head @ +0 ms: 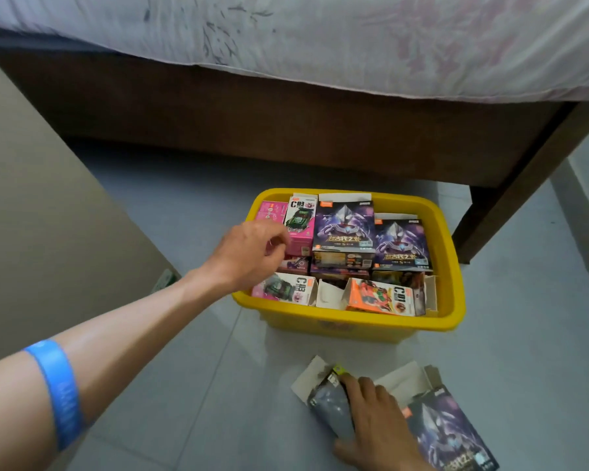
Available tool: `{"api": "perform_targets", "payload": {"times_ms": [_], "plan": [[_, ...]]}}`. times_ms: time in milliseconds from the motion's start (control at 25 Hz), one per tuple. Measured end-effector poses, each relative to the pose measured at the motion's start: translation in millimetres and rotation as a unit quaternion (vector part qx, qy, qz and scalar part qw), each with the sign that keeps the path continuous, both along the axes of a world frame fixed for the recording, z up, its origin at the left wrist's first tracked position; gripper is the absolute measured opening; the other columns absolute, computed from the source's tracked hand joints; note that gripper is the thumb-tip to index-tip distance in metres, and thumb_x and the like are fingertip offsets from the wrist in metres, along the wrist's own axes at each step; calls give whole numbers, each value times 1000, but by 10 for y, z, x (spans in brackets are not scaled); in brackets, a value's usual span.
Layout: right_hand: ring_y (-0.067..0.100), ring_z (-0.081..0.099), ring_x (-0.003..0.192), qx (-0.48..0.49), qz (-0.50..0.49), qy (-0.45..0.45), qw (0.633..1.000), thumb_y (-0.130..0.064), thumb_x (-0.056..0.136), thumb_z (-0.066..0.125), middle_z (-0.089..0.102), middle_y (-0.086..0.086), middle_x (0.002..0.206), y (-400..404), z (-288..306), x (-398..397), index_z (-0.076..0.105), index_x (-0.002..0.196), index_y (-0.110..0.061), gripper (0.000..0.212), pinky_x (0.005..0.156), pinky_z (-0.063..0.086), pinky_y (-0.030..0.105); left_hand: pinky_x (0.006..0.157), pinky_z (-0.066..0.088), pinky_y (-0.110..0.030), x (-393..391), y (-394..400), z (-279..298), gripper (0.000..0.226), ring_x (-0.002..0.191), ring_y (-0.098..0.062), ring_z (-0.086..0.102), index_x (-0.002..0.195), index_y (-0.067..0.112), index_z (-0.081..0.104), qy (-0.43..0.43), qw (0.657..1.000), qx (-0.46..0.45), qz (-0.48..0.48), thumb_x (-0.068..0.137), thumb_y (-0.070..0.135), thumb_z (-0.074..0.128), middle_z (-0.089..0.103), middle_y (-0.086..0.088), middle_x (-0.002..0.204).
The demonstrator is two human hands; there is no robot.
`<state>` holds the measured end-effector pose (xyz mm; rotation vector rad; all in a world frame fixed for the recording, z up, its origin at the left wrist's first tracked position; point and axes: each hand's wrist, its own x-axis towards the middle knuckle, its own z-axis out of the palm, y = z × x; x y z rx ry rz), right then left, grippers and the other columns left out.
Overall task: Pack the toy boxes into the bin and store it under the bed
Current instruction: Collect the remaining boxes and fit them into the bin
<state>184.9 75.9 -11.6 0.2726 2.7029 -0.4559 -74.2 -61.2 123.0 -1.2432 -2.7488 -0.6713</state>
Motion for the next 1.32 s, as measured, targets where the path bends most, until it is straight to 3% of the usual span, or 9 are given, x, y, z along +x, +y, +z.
{"api": "perform_targets", "payload": {"times_ms": [80, 200, 320, 440, 600, 800, 1080, 1200, 1320], "plan": [[1, 52, 111, -154, -27, 49, 986, -63, 61, 64, 45, -24, 127, 42, 217, 6, 21, 138, -53, 89, 88, 46, 25, 67, 56, -36, 23, -116, 34, 8, 77, -14, 66, 87, 23, 72, -95, 995, -5, 15, 90, 21, 65, 72, 8, 84], [-4, 63, 96, -302, -68, 138, 941, -59, 57, 80, 59, -29, 113, 126, 745, -110, 29, 138, -50, 96, 79, 54, 22, 58, 54, -28, 86, -195, 103, 20, 67, -11, 68, 83, 21, 75, -326, 945, -9, 21, 94, 33, 65, 73, 5, 74], [-3, 57, 98, -242, -40, 262, 933, -57, 59, 79, 54, -29, 115, 255, 1114, -463, 34, 134, -47, 87, 79, 49, 15, 57, 55, -25, 154, -165, 217, 45, 76, -17, 74, 101, 16, 73, -515, 852, -3, 97, 96, 56, 52, 77, -1, 86], [11, 52, 102, -147, 18, 286, 947, -55, 65, 72, 52, -15, 125, 323, 1265, -913, 38, 134, -39, 78, 86, 47, 30, 65, 62, -33, 99, -128, 304, 36, 84, -21, 75, 114, 14, 66, -563, 813, 43, 140, 96, 45, 58, 77, -6, 97], [19, 37, 129, -88, 92, 244, 961, -55, 69, 69, 43, -5, 147, 410, 1189, -1379, 39, 141, -35, 80, 106, 34, 36, 76, 62, -32, 85, -82, 276, 25, 81, -20, 74, 99, 5, 72, -494, 857, 12, 147, 98, 27, 60, 75, -9, 95], [15, 25, 136, -81, 200, 156, 964, -59, 76, 68, 34, -8, 154, 466, 1127, -1823, 35, 140, -43, 74, 109, 26, 38, 78, 62, -39, 45, -188, 76, 16, 78, -26, 75, 87, 8, 75, -419, 879, 0, 227, 91, 22, 70, 76, -10, 87], [23, 15, 147, 55, 242, 180, 952, -74, 86, 41, 18, -6, 164, 365, 941, -1826, 25, 150, -43, 73, 116, 14, 47, 54, 54, -27, -17, -276, 17, 24, 64, -17, 69, 76, 17, 74, -304, 921, -129, 209, 88, 38, 70, 71, 0, 68], [23, 37, 136, 6, 144, 306, 941, -65, 91, 44, 45, 2, 150, 419, 1017, -1559, 50, 139, -26, 62, 110, 31, 43, 44, 30, -24, -68, -123, 54, 43, 49, -15, 51, 56, 18, 57, -21, 976, -119, 182, 90, 45, 59, 51, 7, 51], [16, 56, 96, -47, 0, 468, 882, -39, 96, 52, 67, -2, 101, 671, 938, -965, 66, 100, -18, 25, 82, 43, 31, 44, 28, -23, 84, 285, 113, 40, 47, -6, 47, 58, 21, 54, 29, 999, -16, 24, 93, 40, 57, 47, 14, 50]]}}
